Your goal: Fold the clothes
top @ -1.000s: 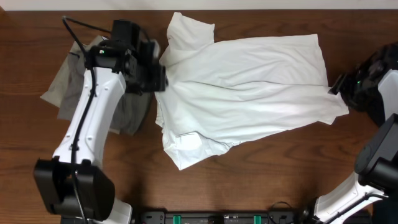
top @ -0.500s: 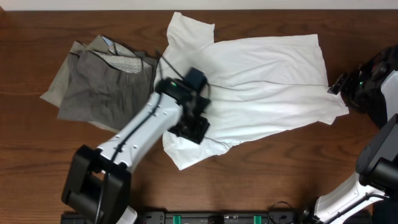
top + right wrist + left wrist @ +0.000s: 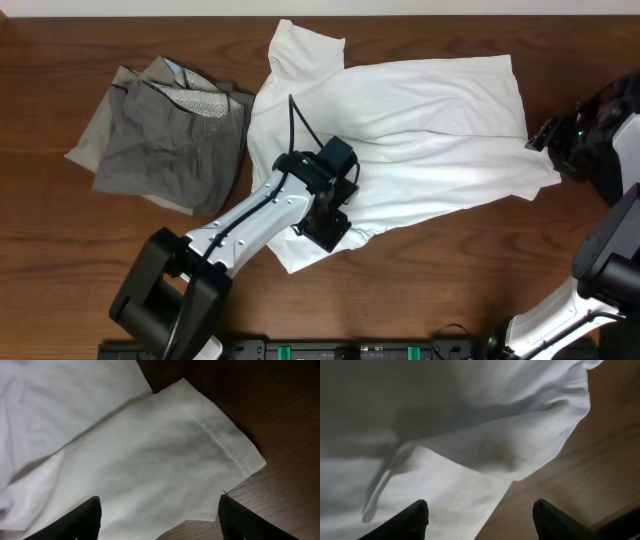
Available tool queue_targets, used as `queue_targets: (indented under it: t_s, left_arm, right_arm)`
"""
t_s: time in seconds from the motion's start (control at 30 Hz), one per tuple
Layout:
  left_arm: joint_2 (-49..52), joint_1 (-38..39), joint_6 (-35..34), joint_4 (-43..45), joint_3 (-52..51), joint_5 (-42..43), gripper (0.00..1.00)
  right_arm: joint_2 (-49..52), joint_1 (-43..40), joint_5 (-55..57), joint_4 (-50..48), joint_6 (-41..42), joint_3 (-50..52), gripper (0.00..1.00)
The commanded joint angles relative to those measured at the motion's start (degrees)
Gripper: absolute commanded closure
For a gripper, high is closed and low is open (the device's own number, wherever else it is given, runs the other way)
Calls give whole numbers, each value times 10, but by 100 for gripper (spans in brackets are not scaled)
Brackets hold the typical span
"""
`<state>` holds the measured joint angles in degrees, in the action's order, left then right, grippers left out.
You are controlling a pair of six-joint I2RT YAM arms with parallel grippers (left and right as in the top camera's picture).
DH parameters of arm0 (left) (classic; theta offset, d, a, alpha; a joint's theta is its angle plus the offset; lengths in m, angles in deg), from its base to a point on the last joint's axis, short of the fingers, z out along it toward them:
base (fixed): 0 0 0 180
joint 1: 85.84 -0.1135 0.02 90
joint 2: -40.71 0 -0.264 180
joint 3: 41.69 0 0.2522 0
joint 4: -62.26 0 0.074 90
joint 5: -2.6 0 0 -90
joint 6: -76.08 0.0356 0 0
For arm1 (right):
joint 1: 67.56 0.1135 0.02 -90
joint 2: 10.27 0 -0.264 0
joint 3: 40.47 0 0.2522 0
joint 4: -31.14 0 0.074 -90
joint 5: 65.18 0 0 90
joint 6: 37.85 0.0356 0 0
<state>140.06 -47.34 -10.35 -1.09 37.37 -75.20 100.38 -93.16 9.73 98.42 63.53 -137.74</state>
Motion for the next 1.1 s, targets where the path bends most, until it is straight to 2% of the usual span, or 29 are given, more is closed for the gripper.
queue_targets:
  t_s: [0.0, 0.13, 0.3, 0.53, 0.67, 0.73, 0.8, 0.97, 1.07]
  left_arm:
    - [7, 14, 51, 2, -9, -10, 31]
    - [7, 49, 89, 0, -10, -94, 31]
    - [8, 111, 90, 5, -10, -173, 31]
    - [44, 149, 87, 30, -10, -188, 31]
    - [65, 149, 84, 44, -10, -194, 36]
    - [71, 149, 84, 56, -10, -194, 39]
    - [73, 149, 80, 65, -10, -205, 50]
    - [73, 149, 59, 68, -5, -271, 91]
    - [69, 149, 47, 15, 24, -279, 94]
  right_arm:
    - [-1, -3, -10, 1, 3, 0, 27]
    - [-1, -3, -10, 1, 3, 0, 27]
    - [-1, -3, -10, 1, 3, 0, 27]
    - [-1, -3, -10, 1, 3, 0, 27]
    - [-1, -3, -10, 1, 3, 0, 27]
    - [-1, -3, -10, 1, 3, 0, 27]
    - [-1, -3, -10, 1, 3, 0, 27]
    - [-1, -3, -10, 1, 3, 0, 27]
    - [-1, -3, -10, 1, 3, 0, 27]
